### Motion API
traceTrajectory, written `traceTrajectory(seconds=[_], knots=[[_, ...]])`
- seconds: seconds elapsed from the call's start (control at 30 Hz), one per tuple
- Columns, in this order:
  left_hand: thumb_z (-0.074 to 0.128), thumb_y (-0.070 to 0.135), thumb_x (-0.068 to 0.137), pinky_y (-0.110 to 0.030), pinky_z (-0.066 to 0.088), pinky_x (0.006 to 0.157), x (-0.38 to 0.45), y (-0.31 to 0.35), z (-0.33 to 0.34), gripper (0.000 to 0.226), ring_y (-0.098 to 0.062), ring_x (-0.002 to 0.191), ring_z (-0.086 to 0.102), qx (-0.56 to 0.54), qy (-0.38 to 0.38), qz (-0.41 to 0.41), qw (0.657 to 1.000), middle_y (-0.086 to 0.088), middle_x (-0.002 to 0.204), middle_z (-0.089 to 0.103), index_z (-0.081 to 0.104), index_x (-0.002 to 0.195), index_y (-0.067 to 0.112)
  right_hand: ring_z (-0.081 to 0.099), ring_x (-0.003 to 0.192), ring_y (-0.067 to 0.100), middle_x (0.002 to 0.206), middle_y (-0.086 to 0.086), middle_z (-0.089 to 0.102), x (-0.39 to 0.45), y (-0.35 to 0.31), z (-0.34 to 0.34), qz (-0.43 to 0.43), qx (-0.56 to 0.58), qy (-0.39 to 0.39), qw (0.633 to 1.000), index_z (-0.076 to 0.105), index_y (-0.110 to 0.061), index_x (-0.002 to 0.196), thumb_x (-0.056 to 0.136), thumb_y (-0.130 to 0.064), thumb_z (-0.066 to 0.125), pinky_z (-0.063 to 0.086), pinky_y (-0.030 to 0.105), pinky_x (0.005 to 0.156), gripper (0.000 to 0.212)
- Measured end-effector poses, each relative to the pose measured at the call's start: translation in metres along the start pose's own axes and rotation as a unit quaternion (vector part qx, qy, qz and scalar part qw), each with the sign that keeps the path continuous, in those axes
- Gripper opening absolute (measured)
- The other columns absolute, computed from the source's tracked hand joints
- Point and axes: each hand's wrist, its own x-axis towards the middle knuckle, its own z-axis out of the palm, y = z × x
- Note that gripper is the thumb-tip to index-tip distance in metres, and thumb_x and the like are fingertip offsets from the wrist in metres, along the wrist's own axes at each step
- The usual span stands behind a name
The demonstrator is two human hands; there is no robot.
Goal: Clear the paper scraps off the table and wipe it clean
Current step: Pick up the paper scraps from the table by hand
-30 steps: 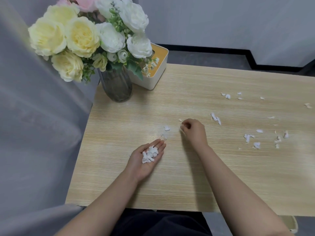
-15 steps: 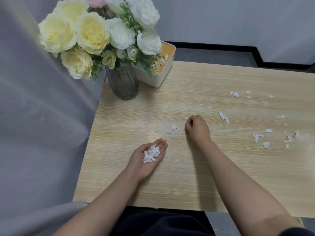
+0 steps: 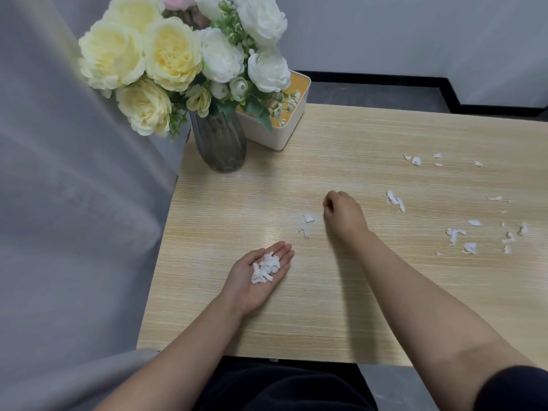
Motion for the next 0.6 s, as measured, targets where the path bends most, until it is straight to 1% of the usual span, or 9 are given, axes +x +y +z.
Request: traceTrajectory(seconds=[0.1, 0.13, 0.2, 0.3, 0.37, 0.43, 0.47, 0.53, 0.6], knots=[[0.045, 0.009, 0.08, -0.044, 0.048, 0.086, 0.0, 0.002, -0.003, 0.034, -0.034, 0.093, 0.069, -0.005, 0.001, 0.0, 1.0, -0.021, 0.11, 0.067, 0.071, 0.093, -0.009, 0.053, 0.079, 0.023, 0.084, 0.008, 0.059, -0.014, -0.017, -0.003, 0.006, 0.076, 0.021, 0.997, 0.058, -0.006, 0.085, 0.087, -0.005, 0.05, 0.038, 0.03, 0.065, 0.008], [0.045, 0.009, 0.08, -0.044, 0.048, 0.086, -0.001, 0.002, -0.004, 0.034, -0.034, 0.092, 0.069, -0.008, 0.0, 0.0, 1.0, -0.021, 0.11, 0.067, 0.071, 0.093, -0.009, 0.053, 0.078, 0.021, 0.083, 0.005, 0.059, -0.021, -0.025, -0.006, -0.001, 0.107, 0.023, 0.994, 0.059, -0.008, 0.084, 0.086, -0.005, 0.052, 0.038, 0.029, 0.065, 0.008], [0.045, 0.009, 0.08, -0.044, 0.048, 0.086, -0.002, 0.004, -0.005, 0.034, -0.034, 0.093, 0.068, -0.017, -0.002, -0.002, 1.0, -0.022, 0.11, 0.066, 0.071, 0.093, -0.01, 0.054, 0.077, 0.016, 0.082, 0.0, 0.059, -0.039, -0.043, -0.012, -0.027, 0.164, 0.011, 0.986, 0.061, -0.01, 0.084, 0.085, -0.005, 0.055, 0.042, 0.025, 0.069, 0.007], [0.045, 0.008, 0.079, -0.044, 0.05, 0.089, -0.005, 0.007, -0.004, 0.035, -0.035, 0.096, 0.067, -0.025, -0.004, -0.004, 1.0, -0.023, 0.11, 0.066, 0.07, 0.095, -0.01, 0.055, 0.077, 0.009, 0.083, -0.004, 0.061, -0.072, -0.068, -0.02, -0.06, 0.229, -0.016, 0.972, 0.061, -0.015, 0.084, 0.085, -0.005, 0.059, 0.042, 0.016, 0.071, 0.011], [0.044, 0.007, 0.08, -0.049, 0.048, 0.093, -0.006, 0.008, -0.002, 0.037, -0.036, 0.105, 0.061, -0.042, -0.004, -0.008, 0.999, -0.027, 0.113, 0.063, 0.063, 0.106, -0.012, 0.055, 0.079, 0.006, 0.085, -0.005, 0.062, -0.09, -0.079, -0.02, -0.083, 0.23, -0.031, 0.969, 0.062, -0.016, 0.085, 0.085, -0.007, 0.06, 0.042, 0.015, 0.072, 0.009], [0.043, 0.005, 0.083, -0.047, 0.044, 0.093, -0.007, 0.007, -0.001, 0.04, -0.037, 0.115, 0.055, -0.075, -0.009, -0.01, 0.997, -0.03, 0.12, 0.058, 0.054, 0.116, -0.014, 0.055, 0.082, 0.008, 0.087, -0.006, 0.063, -0.1, -0.083, -0.014, -0.098, 0.211, -0.047, 0.971, 0.064, -0.016, 0.088, 0.086, -0.011, 0.061, 0.042, 0.019, 0.074, 0.006], [0.043, 0.004, 0.083, -0.044, 0.046, 0.092, -0.007, 0.006, 0.0, 0.039, -0.036, 0.115, 0.054, -0.089, -0.012, -0.01, 0.996, -0.031, 0.119, 0.058, 0.053, 0.116, -0.014, 0.054, 0.084, 0.008, 0.088, -0.007, 0.063, -0.103, -0.083, -0.01, -0.104, 0.201, -0.059, 0.972, 0.066, -0.017, 0.091, 0.087, -0.014, 0.061, 0.042, 0.021, 0.075, 0.007], [0.045, 0.004, 0.082, -0.042, 0.051, 0.088, -0.009, 0.005, 0.0, 0.035, -0.032, 0.106, 0.059, -0.106, -0.01, -0.01, 0.994, -0.028, 0.11, 0.063, 0.056, 0.111, -0.014, 0.054, 0.088, 0.007, 0.089, -0.01, 0.064, -0.106, -0.083, -0.004, -0.115, 0.178, -0.08, 0.974, 0.066, -0.024, 0.097, 0.088, -0.019, 0.059, 0.043, 0.024, 0.079, 0.012], [0.046, 0.004, 0.083, -0.041, 0.055, 0.081, -0.01, 0.004, 0.0, 0.032, -0.033, 0.097, 0.064, -0.109, -0.016, -0.014, 0.994, -0.026, 0.108, 0.064, 0.059, 0.106, -0.013, 0.054, 0.09, 0.008, 0.091, -0.008, 0.065, -0.107, -0.082, -0.001, -0.114, 0.159, -0.092, 0.976, 0.064, -0.026, 0.104, 0.089, -0.022, 0.058, 0.044, 0.028, 0.081, 0.017]])
